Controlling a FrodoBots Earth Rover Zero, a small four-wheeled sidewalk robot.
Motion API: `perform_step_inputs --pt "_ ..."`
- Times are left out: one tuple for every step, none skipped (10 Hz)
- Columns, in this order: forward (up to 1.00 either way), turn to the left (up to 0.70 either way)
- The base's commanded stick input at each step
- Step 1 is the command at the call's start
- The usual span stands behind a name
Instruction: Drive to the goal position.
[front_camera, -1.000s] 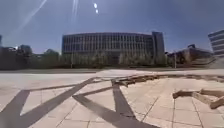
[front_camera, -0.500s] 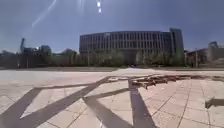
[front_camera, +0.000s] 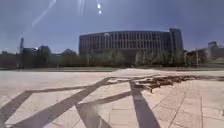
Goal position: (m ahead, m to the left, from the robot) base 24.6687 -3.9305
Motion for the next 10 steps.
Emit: perform_step_inputs --pt "0.70 0.01" --pt "0.70 0.01" --pt "0.70 0.02" --pt "0.70 0.00" --pt "0.70 0.00" --pt "0.70 0.00" --pt "0.70 0.00" --pt "0.70 0.00" --pt "0.70 0.00" --pt "0.70 0.00"
